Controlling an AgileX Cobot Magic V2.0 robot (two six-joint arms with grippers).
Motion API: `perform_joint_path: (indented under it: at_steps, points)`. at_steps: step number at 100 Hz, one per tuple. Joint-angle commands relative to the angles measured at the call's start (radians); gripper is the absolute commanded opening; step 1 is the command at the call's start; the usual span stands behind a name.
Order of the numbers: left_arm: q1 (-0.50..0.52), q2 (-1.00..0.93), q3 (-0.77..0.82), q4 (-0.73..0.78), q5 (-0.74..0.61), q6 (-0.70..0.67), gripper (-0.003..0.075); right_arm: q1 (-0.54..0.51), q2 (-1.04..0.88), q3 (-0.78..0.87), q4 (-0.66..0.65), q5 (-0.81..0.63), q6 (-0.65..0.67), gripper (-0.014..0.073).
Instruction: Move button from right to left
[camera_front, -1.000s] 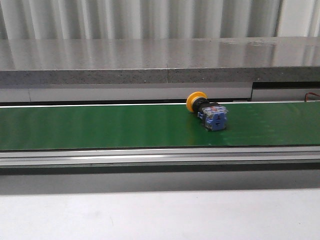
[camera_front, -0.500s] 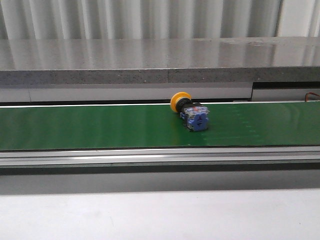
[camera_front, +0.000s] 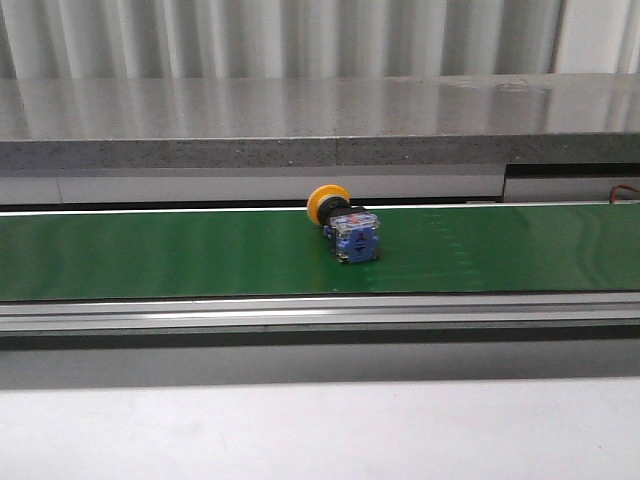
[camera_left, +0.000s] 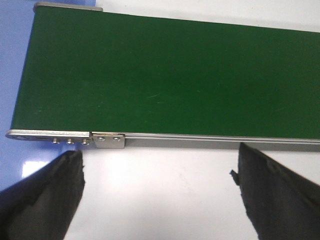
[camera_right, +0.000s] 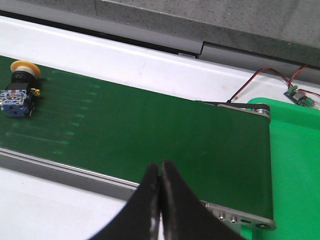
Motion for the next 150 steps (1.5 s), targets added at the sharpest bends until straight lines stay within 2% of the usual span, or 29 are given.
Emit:
perform_joint_path:
  at_steps: [1, 29, 71, 89, 120, 150]
  points:
    - [-0.005, 0.027, -0.036, -0.021, -0.056, -0.006, 0.0604, 0.002, -0.004, -0.023, 0.026, -0.057, -0.007, -0.0060]
    - [-0.012, 0.153, -0.112, -0.088, -0.072, -0.006, 0.0604, 0.002, -0.004, -0.023, 0.026, -0.057, -0.007, -0.0060]
    - [-0.204, 0.371, -0.232, -0.109, -0.210, -0.090, 0.0603, 0.002, -0.004, -0.023, 0.026, -0.057, -0.007, -0.0060]
    - [-0.285, 0.484, -0.298, -0.109, -0.224, -0.093, 0.0600, 0.002, -0.004, -0.023, 0.026, -0.057, -0.007, -0.0060]
    - [-0.367, 0.636, -0.410, -0.086, -0.222, -0.120, 0.0600, 0.002, -0.004, -0.023, 0.026, -0.057, -0.007, -0.0060]
    - [-0.383, 0.714, -0.472, -0.086, -0.219, -0.121, 0.0600, 0.002, -0.004, -0.023, 0.026, -0.057, -0.007, -0.0060]
